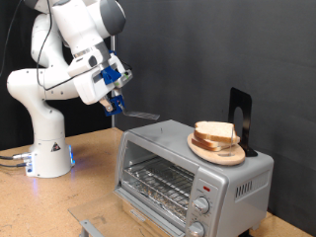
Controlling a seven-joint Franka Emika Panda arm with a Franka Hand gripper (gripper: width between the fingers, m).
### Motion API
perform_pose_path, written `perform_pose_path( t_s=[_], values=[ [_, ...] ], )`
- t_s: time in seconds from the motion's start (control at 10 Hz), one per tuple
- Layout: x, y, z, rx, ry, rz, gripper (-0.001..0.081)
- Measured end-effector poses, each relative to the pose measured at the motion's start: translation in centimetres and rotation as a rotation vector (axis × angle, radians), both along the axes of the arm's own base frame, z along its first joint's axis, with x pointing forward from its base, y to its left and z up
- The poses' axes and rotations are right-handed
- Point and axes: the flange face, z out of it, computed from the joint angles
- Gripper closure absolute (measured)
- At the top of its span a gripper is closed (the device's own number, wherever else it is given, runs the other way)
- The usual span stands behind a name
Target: Make a piece of toast with the oven
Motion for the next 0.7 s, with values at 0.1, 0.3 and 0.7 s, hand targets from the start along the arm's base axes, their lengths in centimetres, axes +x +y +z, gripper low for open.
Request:
perform_pose_path(
  t_s=[0.1,0.3,0.7],
  values=[
    [-0.1,-0.1,-0.3,0.004,0.011,0.000,0.0327],
    [-0.2,-0.1,-0.4,0.010,0.017,0.000,0.0327],
    [1.2,1.5,2.6,0.040,0.060,0.031,0.0327]
  ],
)
